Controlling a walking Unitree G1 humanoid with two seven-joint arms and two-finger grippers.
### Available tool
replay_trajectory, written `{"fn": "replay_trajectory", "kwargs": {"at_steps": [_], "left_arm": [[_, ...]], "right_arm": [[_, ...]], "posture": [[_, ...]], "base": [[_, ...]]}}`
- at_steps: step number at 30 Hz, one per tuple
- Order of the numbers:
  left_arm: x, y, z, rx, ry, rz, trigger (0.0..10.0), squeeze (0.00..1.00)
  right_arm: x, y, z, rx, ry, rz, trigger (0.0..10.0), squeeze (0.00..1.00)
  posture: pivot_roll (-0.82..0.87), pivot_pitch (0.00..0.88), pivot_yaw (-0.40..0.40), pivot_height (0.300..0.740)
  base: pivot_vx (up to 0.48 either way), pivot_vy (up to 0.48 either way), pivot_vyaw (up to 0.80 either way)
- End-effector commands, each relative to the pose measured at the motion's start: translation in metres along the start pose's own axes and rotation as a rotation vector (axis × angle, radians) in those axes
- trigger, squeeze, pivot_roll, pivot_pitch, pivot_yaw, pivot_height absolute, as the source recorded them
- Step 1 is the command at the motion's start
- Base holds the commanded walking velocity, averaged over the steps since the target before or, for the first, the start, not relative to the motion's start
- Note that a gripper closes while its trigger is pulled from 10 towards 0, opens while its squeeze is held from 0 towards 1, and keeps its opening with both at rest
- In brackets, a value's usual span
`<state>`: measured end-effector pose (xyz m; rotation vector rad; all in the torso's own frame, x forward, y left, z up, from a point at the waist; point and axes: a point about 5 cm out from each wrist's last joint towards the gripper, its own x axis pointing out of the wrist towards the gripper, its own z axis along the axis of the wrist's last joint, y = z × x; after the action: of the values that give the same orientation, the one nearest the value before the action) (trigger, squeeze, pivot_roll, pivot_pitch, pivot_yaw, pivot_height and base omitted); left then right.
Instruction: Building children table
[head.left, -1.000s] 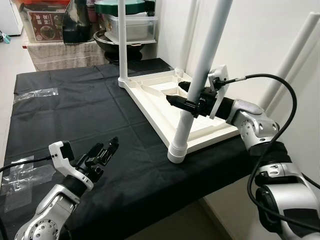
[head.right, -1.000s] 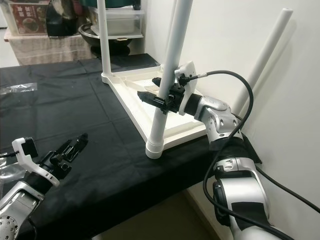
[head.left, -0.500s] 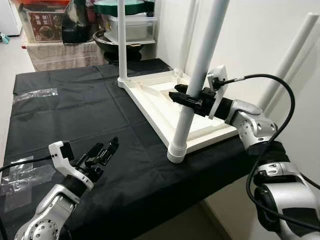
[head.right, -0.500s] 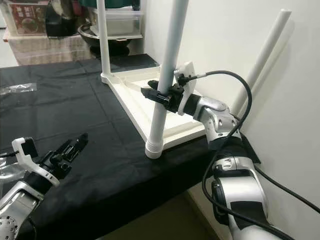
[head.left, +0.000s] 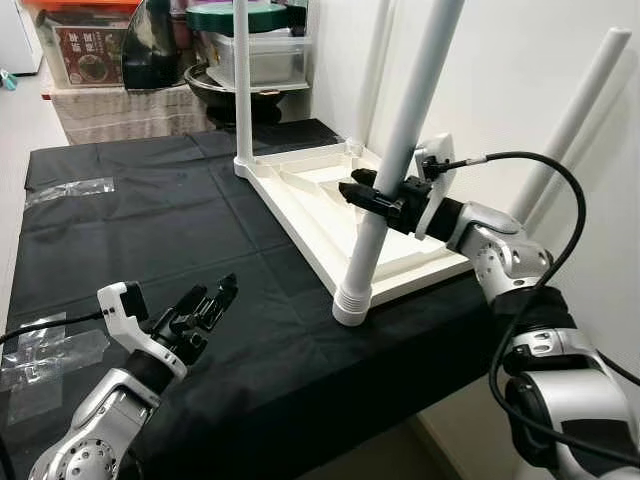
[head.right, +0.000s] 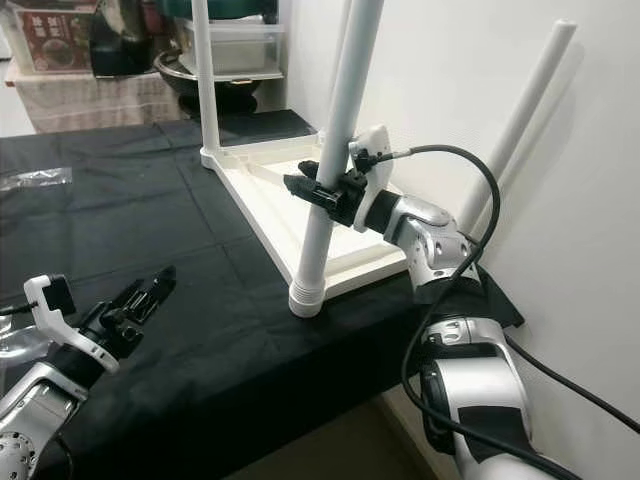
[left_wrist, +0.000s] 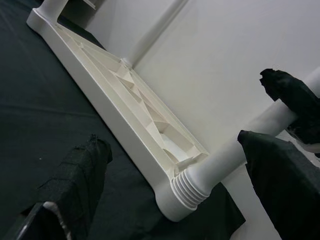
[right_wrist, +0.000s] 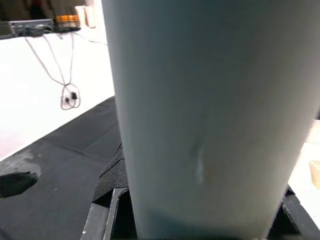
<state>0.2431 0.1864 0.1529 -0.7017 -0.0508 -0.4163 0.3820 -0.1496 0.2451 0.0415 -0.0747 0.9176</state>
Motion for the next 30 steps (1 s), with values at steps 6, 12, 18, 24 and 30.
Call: {"fn": "replay_trajectory", "kwargs": {"at_steps": [6,12,18,24,30], "left_arm": [[0.000,-0.001,-0.005,-0.011,0.013,-0.001,10.0,0.00],[-0.001,0.000,-0.005,-0.015,0.008,0.002,10.0,0.00],[-0.001,0.000,-0.005,-0.013,0.010,0.001,10.0,0.00],[0.000,-0.001,-0.005,-0.015,0.004,0.000,10.0,0.00],[-0.001,0.000,-0.005,-0.013,0.000,0.004,10.0,0.00]], "right_arm": [[0.000,0.006,-0.041,0.090,0.129,-0.079,0.0,0.00],[0.000,0.012,-0.063,0.118,0.229,-0.239,0.0,0.00],[0.003,0.018,-0.081,0.166,0.318,-0.433,0.0,0.00],[-0.001,0.019,-0.097,0.276,0.315,-0.669,0.0,0.00],[-0.002,0.036,-0.101,0.339,0.273,-0.785,0.0,0.00]], "posture": [[0.06,0.000,-0.109,0.740],[0.06,0.000,-0.112,0.740],[0.06,0.000,-0.116,0.740],[0.06,0.000,-0.118,0.740],[0.06,0.000,-0.122,0.740]], "base": [[0.000,0.000,0.00],[0.000,0.000,0.00],[0.000,0.000,0.00],[0.000,0.000,0.00],[0.000,0.000,0.00]]}}
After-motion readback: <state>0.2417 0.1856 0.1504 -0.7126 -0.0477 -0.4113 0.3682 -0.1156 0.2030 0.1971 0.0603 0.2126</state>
